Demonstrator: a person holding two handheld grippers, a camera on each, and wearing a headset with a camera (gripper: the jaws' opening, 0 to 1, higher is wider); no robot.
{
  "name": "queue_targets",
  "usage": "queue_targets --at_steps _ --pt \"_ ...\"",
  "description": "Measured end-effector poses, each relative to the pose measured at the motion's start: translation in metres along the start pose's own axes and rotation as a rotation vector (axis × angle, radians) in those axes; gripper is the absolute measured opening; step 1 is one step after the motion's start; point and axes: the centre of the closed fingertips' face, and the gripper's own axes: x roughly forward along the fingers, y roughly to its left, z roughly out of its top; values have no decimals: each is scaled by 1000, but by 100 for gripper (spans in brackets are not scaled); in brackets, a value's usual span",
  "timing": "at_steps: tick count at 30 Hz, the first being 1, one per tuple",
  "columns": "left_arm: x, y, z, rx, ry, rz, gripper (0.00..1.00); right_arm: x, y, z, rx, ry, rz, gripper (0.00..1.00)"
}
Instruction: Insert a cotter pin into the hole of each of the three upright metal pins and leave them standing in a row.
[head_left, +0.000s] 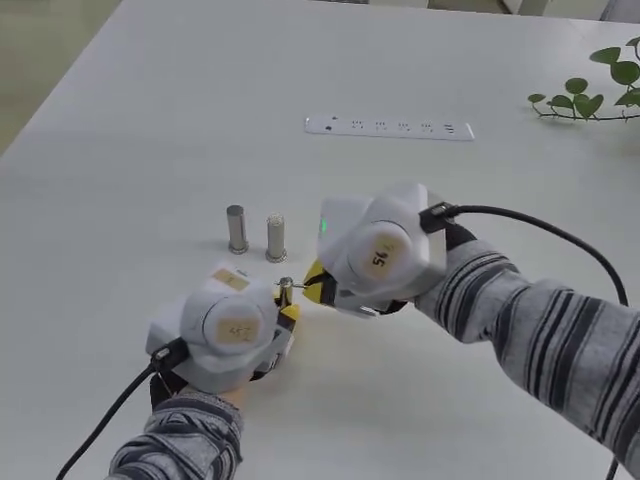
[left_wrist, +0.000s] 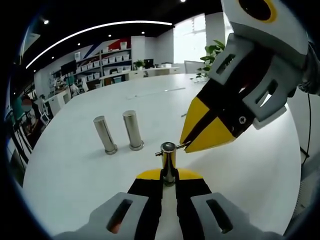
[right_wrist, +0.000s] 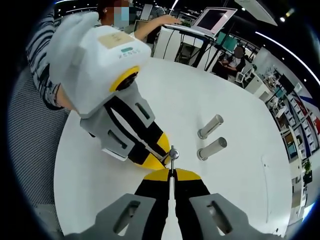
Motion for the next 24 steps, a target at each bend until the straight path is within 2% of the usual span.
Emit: queue_targets --at_steps 13,16,19,24 --pt "1 0 0 -9 -1 7 5 5 -2 5 15 -21 1 0" --pt "1 0 1 -11 -1 9 5 3 -4 6 36 -35 -3 0" --pt "2 0 1 -12 -1 11 5 1 -4 4 37 -29 -7 3" --pt "2 0 1 -14 0 13 5 -3 -1 1 37 -27 1 0"
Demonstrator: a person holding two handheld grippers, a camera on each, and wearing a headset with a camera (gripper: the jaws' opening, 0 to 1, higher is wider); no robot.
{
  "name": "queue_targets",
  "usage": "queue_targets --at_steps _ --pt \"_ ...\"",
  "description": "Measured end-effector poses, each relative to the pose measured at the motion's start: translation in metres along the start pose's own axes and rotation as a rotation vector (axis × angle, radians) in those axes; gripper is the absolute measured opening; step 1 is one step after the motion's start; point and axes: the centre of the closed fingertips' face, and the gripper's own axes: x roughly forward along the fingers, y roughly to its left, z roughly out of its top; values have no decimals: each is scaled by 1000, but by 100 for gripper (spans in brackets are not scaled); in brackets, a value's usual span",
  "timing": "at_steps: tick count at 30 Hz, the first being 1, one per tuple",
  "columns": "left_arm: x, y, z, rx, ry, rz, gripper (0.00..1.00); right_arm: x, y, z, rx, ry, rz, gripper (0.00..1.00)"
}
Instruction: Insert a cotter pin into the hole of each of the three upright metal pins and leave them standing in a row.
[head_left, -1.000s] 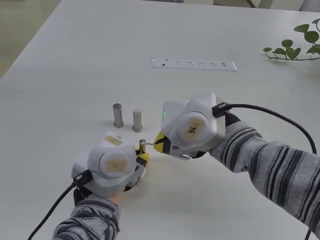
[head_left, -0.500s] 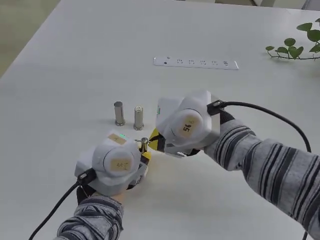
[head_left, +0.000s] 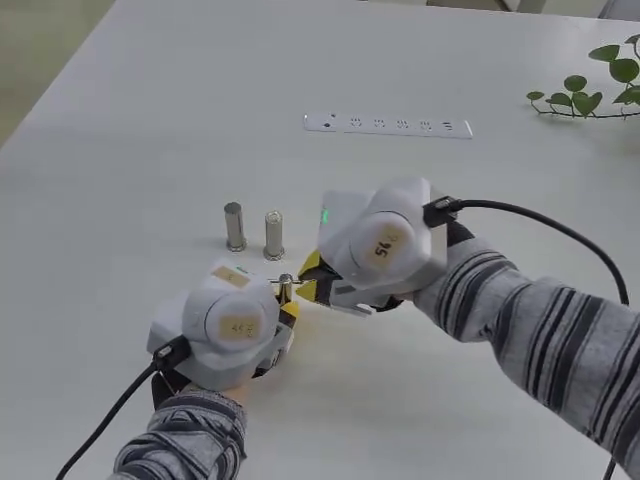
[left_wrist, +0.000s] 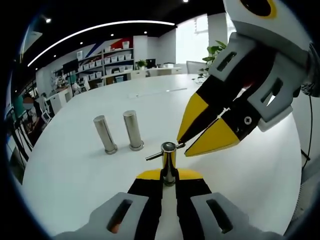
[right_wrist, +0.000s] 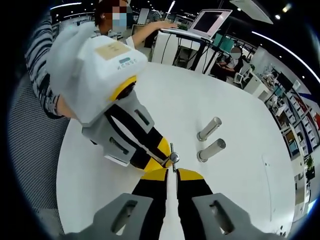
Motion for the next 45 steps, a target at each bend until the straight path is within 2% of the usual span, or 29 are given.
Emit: queue_targets --at_steps 5,20,27,34,36,40,45 --pt "0 0 0 0 1 1 5 1 -2 -1 8 -3 -14 0" --pt "-1 -1 -1 5 4 1 5 3 0 4 5 -2 0 0" --pt "-1 -1 -1 5 7 2 5 1 -2 6 67 -41 -20 0" --pt "-1 1 0 6 8 -2 5 -6 -7 -6 162 -40 -53 11" --pt "-1 4 0 -3 8 -3 5 -8 -9 -11 213 -42 -61 12" --pt "-2 12 -1 -6 9 6 5 -12 -12 -18 259 -47 -89 13" --pt "-3 31 3 -4 0 31 5 -16 -18 -25 318 -61 -115 16"
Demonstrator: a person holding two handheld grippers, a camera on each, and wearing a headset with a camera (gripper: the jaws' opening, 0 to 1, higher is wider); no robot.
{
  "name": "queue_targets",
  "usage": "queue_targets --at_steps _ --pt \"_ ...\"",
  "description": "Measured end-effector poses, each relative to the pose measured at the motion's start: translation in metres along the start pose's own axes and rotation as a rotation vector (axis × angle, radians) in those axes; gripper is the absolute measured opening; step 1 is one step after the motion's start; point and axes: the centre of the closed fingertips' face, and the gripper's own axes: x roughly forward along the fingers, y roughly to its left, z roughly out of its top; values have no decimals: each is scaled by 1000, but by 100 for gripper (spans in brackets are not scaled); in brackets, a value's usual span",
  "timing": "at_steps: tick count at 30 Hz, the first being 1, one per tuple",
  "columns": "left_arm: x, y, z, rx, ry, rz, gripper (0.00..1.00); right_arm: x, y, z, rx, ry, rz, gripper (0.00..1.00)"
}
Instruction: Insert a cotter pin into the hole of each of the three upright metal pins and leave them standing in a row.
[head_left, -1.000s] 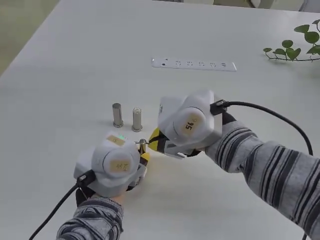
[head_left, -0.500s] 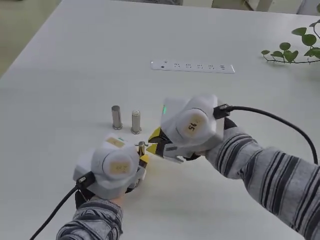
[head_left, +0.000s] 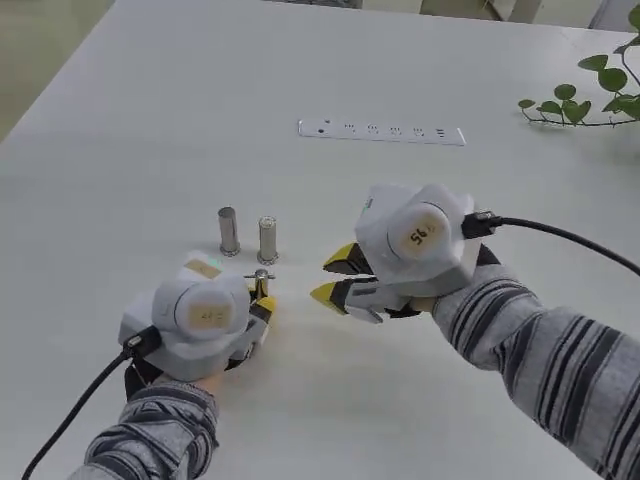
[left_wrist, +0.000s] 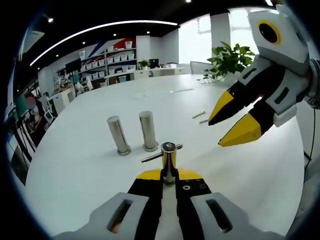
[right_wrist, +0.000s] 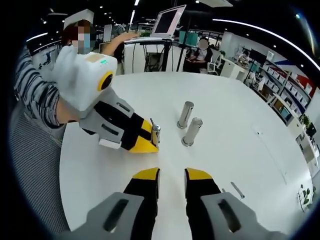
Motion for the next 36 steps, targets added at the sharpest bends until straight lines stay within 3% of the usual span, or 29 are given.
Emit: queue_targets --at_steps 8,14,29,36 --pt "-2 28 -1 -10 4 28 5 2 -3 -3 96 -28 -13 23" --pt "-2 38 -4 -22 11 30 5 4 -5 -4 127 -37 -21 23" --pt "-3 37 -4 -19 5 -12 5 6 -3 -9 204 -43 -13 23" --pt "-3 37 -4 -30 3 -6 5 6 -3 -10 228 -43 -12 22"
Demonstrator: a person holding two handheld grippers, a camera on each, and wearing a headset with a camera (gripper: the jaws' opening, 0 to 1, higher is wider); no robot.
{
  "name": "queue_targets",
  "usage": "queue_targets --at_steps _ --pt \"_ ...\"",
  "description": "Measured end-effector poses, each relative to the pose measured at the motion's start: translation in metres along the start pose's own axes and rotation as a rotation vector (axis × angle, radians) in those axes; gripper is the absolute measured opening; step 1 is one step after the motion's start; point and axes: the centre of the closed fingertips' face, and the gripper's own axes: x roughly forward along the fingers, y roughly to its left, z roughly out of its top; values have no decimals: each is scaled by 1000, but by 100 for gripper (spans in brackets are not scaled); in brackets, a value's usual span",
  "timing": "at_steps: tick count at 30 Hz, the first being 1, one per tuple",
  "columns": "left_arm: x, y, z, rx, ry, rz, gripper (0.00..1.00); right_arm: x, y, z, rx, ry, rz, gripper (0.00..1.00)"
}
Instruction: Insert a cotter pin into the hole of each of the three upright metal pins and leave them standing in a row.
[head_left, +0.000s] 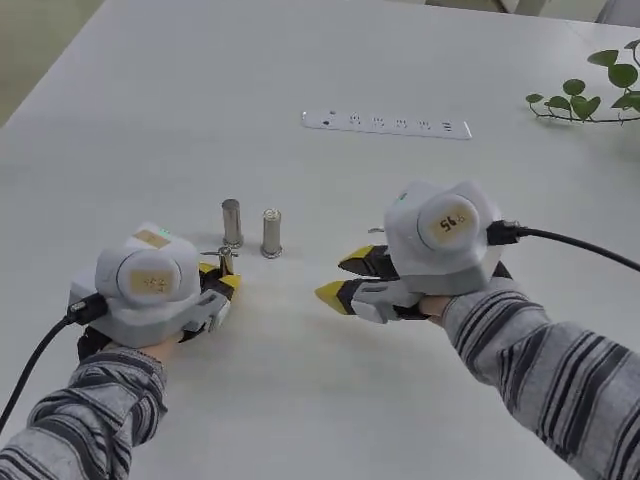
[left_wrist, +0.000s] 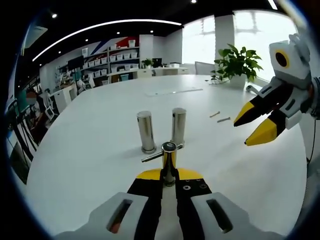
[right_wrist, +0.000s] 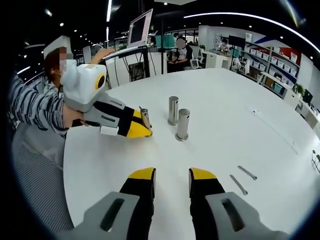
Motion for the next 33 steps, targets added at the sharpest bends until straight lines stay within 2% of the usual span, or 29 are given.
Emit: queue_targets --at_steps 9,17,22,28,33 --pt "2 0 -1 -33 8 -8 6 1 2 -1 11 7 9 23" --pt "-4 2 -6 -42 27 -18 22 1 1 4 30 -10 5 24" --pt "-16 -2 -4 -40 14 -38 37 3 -1 14 53 -47 1 25" --pt "-31 -9 8 -42 -31 -59 49 12 -4 37 86 -118 2 26" --pt "-41 -9 16 -52 -60 -65 56 25 -8 52 86 -142 3 25"
